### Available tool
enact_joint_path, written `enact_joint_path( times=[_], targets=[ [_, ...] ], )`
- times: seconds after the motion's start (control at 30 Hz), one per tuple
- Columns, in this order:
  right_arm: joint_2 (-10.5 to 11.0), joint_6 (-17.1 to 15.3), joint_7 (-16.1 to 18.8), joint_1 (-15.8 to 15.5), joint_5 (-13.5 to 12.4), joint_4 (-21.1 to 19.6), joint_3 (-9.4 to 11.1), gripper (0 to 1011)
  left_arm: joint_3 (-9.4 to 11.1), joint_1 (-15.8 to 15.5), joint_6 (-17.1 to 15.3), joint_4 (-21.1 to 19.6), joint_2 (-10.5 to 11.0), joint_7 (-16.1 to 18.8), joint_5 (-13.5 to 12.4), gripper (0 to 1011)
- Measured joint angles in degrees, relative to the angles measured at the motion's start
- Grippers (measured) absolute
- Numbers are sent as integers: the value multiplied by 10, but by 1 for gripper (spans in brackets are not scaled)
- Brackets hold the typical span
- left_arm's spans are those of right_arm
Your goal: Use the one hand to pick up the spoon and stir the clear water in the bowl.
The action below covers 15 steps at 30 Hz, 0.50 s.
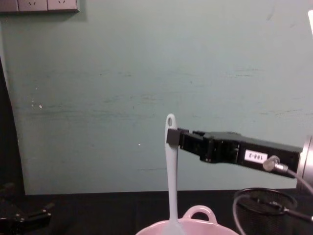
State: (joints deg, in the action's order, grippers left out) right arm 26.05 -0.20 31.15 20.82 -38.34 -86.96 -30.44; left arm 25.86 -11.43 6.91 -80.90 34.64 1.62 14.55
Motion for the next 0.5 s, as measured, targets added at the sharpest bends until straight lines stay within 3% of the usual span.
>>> enact_joint_path(
  times=[0.27, 0.5],
  targets=[
    [-13, -2, 4, -2, 7, 11, -1, 113, 0, 0, 0, 0, 0, 0, 0, 1011],
    [-42, -1, 14, 26, 17, 65, -10, 113, 0, 0, 0, 0, 0, 0, 0, 1011]
  ],
)
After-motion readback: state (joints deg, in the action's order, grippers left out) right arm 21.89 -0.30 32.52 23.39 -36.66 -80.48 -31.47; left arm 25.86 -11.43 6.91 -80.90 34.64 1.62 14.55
